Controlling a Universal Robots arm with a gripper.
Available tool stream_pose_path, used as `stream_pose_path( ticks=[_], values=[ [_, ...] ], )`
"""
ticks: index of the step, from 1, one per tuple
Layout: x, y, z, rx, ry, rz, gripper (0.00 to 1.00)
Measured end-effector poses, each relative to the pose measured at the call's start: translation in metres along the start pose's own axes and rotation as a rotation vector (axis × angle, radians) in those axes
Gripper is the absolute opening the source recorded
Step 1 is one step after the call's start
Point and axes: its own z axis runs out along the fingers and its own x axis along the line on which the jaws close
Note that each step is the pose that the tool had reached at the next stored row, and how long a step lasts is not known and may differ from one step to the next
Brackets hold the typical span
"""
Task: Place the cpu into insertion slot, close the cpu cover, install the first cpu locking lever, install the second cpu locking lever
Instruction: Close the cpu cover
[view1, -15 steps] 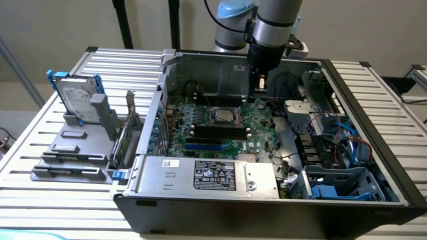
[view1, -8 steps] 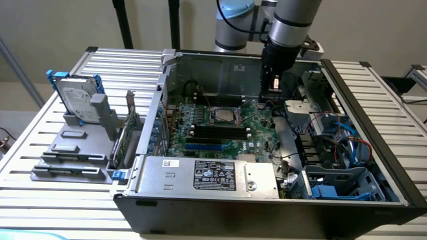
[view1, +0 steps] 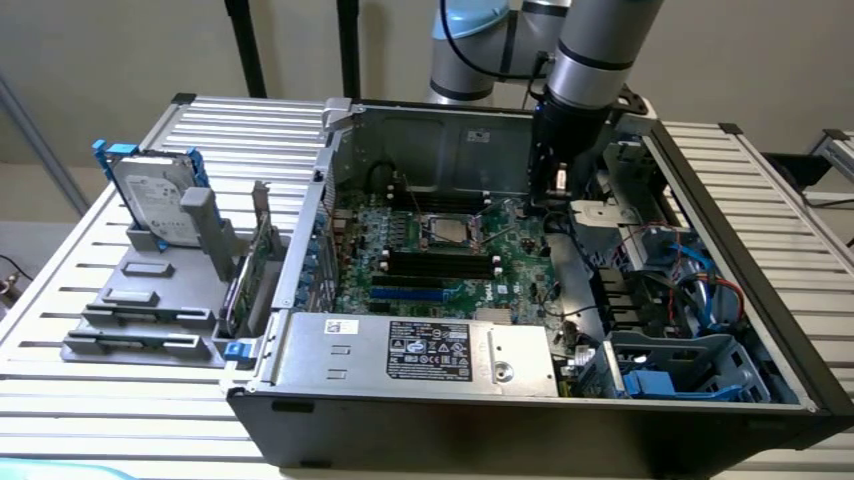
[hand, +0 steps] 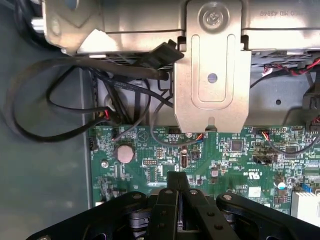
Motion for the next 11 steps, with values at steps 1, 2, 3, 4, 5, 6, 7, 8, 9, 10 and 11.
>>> stream_pose_path(
  ticks=[1, 2, 3, 4, 5, 6, 7, 8, 9, 10, 11],
  values=[
    [-0.0008, 0.0000, 0.0018, 0.0001, 0.0010, 0.000, 0.11],
    [-0.0012, -0.0001, 0.0034, 0.0001, 0.0022, 0.000, 0.11],
    [-0.0014, -0.0004, 0.0046, 0.0002, 0.0038, 0.000, 0.11],
    [-0.0014, -0.0013, 0.0054, 0.0003, 0.0061, 0.000, 0.11],
    [-0.0015, -0.0026, 0.0058, 0.0004, 0.0084, 0.000, 0.11],
    [-0.0016, -0.0039, 0.0061, 0.0009, 0.0109, 0.000, 0.11],
    [-0.0016, -0.0048, 0.0065, 0.0021, 0.0130, 0.000, 0.11],
    [-0.0017, -0.0055, 0.0068, 0.0036, 0.0148, 0.000, 0.11],
    [-0.0015, -0.0058, 0.0070, 0.0065, 0.0166, 0.000, 0.11],
    [-0.0014, -0.0059, 0.0071, 0.0119, 0.0179, 0.000, 0.11],
    [-0.0011, -0.0059, 0.0072, 0.0213, 0.0186, 0.000, 0.11]
  ],
)
